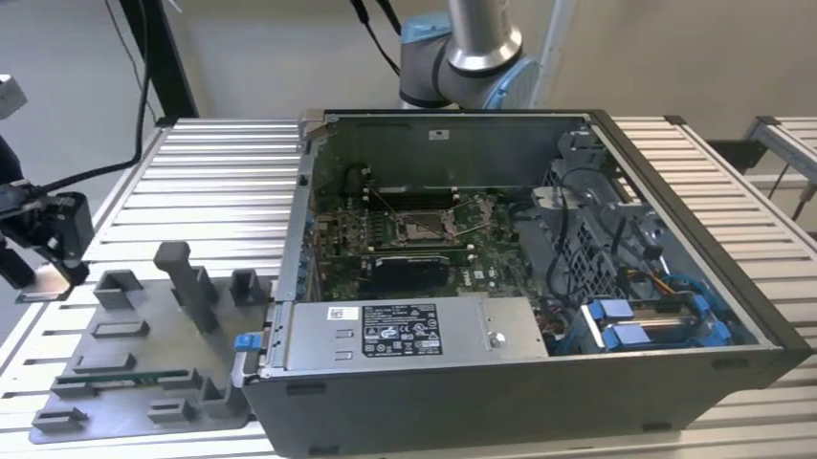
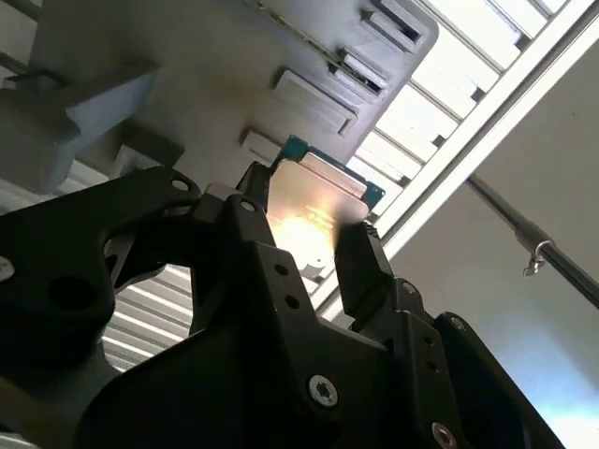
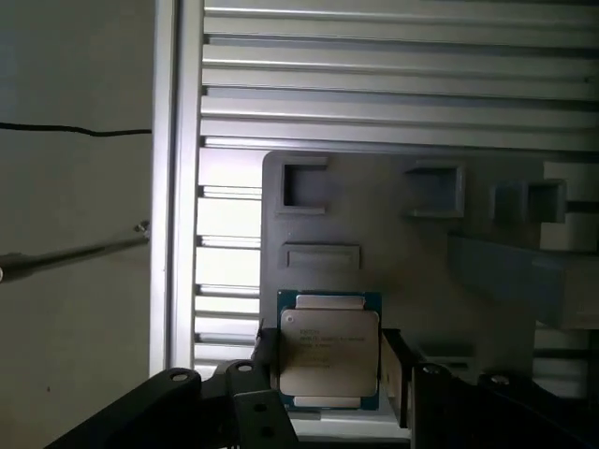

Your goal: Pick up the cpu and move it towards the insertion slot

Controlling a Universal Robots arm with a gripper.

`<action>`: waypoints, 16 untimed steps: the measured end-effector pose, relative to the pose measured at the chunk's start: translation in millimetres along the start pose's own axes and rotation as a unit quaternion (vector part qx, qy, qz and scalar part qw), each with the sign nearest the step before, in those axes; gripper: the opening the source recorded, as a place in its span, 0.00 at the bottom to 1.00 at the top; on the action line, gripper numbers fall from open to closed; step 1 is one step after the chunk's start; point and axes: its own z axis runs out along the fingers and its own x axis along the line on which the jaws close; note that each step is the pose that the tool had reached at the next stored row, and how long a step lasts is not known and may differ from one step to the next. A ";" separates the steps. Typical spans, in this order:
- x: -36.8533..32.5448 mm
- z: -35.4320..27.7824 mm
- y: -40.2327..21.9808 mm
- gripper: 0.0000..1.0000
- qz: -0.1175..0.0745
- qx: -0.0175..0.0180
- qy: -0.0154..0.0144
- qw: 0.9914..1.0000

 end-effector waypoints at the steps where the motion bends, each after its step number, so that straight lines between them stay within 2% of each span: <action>1: 0.0 -4.8 0.1 0.00 0.000 0.000 0.000 1.000; 6: 0.1 -27.1 0.4 0.00 0.000 0.000 0.000 1.000; 9: 0.1 -33.5 0.5 0.00 0.000 0.000 0.000 1.000; 13: 0.1 -51.2 0.9 0.00 0.000 0.000 0.000 1.000; 14: 0.1 -53.8 0.9 0.00 0.000 0.000 0.000 1.000; 16: 0.1 -54.1 0.9 0.00 0.000 0.000 0.000 1.000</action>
